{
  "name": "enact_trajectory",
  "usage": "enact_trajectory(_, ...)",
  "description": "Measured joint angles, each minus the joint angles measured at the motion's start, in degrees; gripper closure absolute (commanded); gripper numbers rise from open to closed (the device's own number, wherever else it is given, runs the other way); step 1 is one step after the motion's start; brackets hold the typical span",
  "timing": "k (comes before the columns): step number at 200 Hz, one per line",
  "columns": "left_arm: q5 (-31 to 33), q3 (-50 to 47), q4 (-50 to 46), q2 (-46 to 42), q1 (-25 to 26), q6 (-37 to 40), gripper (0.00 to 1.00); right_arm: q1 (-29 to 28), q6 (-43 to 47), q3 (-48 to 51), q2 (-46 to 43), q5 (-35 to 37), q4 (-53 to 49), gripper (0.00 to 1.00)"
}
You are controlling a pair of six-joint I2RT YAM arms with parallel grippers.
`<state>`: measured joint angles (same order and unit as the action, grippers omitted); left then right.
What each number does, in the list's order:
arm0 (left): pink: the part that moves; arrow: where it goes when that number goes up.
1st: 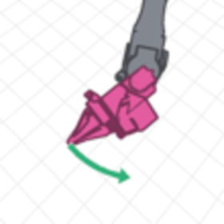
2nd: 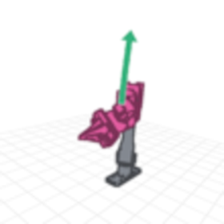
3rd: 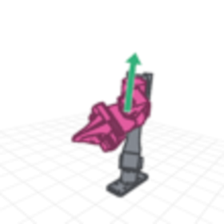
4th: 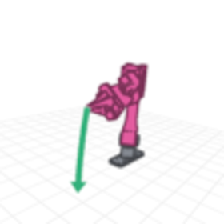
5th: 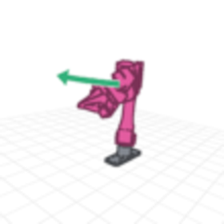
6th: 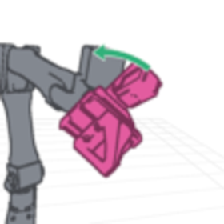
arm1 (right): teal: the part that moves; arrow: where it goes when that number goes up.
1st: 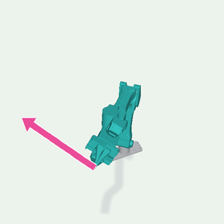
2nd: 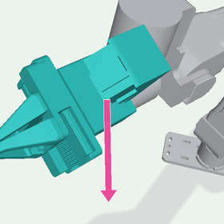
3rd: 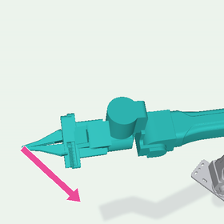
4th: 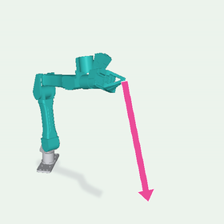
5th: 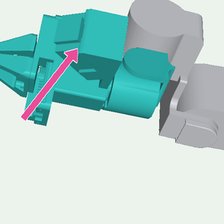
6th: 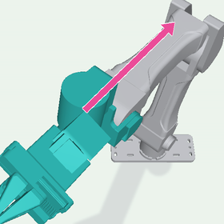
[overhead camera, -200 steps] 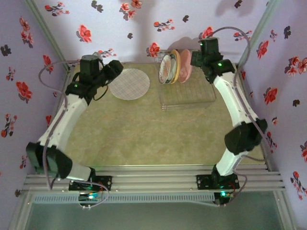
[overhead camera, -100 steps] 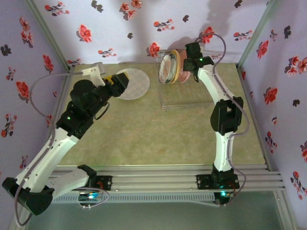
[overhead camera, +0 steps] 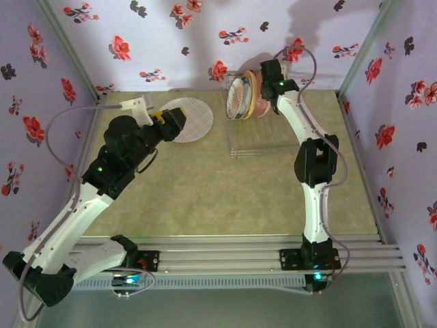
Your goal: Unload the plates from the dish rack
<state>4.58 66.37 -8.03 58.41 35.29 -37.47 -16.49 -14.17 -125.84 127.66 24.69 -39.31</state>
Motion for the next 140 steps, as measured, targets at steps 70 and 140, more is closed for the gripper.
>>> enact_trajectory(70,1.0,0.0,-2.6,-0.9,0.5,0.1,0.38,0.0,-0.2,-4.5,4.0,-0.5,1.7,0.42)
enact_trajectory(140,1.5,0.0,-3.5,-1.4,0.5,0.2,0.38,0.0,-0.2,-4.5,4.8,-0.7,1.5,0.50)
